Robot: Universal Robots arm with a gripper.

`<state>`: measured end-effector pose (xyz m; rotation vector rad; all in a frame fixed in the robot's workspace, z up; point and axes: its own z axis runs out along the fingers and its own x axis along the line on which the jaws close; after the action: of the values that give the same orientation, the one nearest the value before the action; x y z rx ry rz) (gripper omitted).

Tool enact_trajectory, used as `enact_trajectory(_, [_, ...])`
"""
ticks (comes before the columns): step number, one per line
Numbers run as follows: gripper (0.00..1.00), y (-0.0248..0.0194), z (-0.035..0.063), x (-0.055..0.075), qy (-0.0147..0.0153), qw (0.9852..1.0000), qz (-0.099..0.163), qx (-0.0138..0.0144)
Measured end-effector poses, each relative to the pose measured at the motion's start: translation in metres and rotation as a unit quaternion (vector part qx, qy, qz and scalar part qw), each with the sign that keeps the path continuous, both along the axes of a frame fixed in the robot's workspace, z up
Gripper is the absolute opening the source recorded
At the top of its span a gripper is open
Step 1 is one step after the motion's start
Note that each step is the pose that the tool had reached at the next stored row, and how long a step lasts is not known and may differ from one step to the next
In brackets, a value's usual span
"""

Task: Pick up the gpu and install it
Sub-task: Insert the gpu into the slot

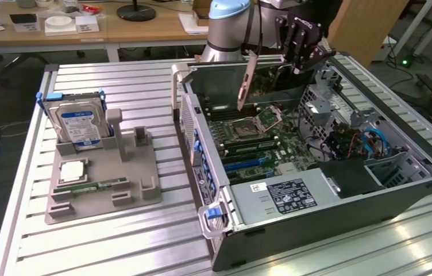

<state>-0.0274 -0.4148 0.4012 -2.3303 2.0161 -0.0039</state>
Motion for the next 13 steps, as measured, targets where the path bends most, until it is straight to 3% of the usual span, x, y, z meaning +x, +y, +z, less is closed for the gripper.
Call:
enact_trajectory(6, [0.27, 0.0, -0.0022, 0.0001, 0.0001, 0.9988, -0.05, -0.0001])
enact_trajectory(13, [0.27, 0.0, -0.0023, 0.0001, 0.0, 0.9988, -0.05, -0.0009])
